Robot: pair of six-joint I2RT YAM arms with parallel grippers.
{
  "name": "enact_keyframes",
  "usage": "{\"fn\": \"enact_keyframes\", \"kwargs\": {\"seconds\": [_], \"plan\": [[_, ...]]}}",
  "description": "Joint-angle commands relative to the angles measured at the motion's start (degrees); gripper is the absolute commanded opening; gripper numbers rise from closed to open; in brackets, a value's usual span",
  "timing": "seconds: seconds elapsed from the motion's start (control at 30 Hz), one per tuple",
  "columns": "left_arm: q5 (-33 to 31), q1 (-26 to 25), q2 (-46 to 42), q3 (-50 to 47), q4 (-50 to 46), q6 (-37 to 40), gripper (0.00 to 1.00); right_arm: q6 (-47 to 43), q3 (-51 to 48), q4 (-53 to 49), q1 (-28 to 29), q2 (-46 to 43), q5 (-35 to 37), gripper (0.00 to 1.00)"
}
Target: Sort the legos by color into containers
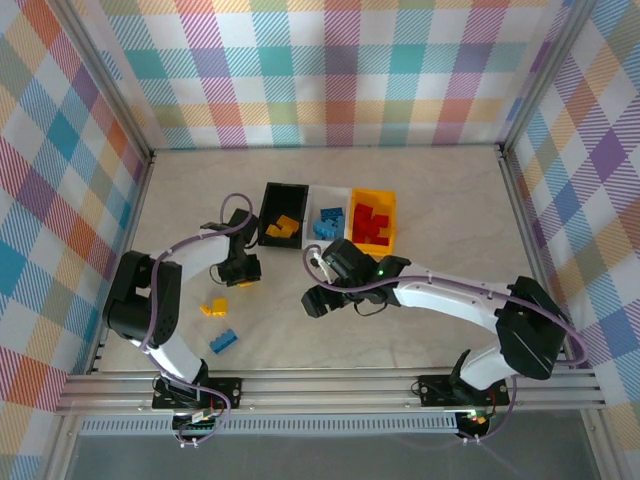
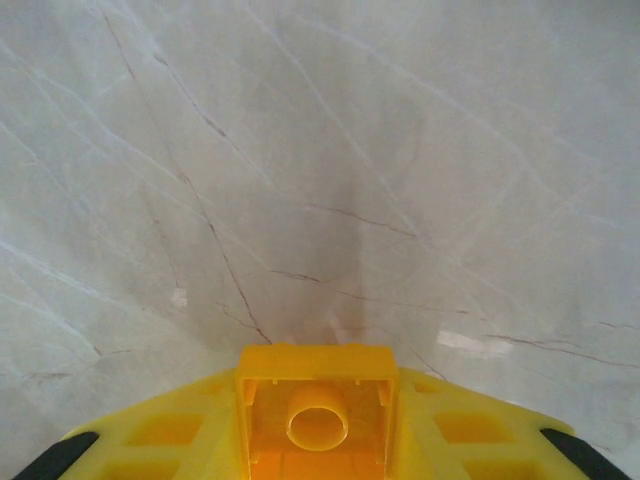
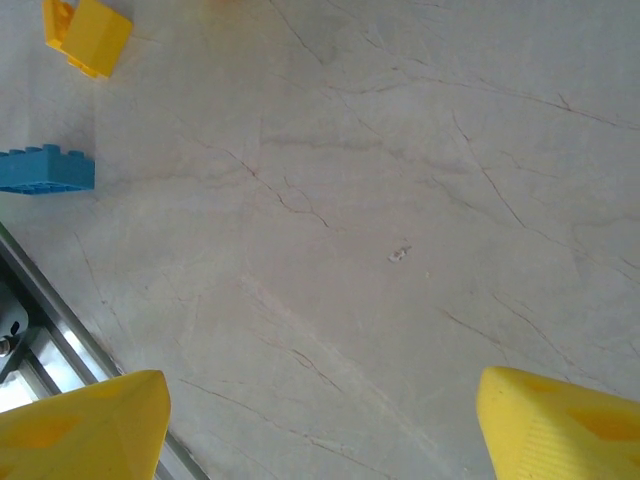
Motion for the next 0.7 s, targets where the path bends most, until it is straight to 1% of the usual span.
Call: {"fn": "enact_keyframes", "kwargs": {"seconds": [0.0, 0.2, 0.33, 0.43, 0.67], "plan": [[0.81, 0.87, -4.51, 1.74, -2.19, 0.77, 0.36, 0.48, -1.46, 0.27, 0.19, -2.99, 2.11, 0.80], [2.97, 0.78, -10.58, 6.59, -5.86, 0.18, 0.36, 1.33, -4.92, -0.34, -0.24, -7.10, 3.47, 0.80], [6.19, 0.20, -10.05, 12.83, -5.20, 0.19, 0.36, 1.37, -6.27, 0.16, -0.27, -7.51, 3.15, 0.80], [6.35, -0.80, -5.34, 19.34, -4.74, 0.66, 0.37, 1.23, -5.87, 0.68, -0.22, -5.78, 1.60, 0.79], [5.36, -1.36, 10.47, 33.87, -5.68, 3.41, 0.37, 2.00, -4.89, 2.53, 0.68, -4.65, 0.03, 0.79]]}}
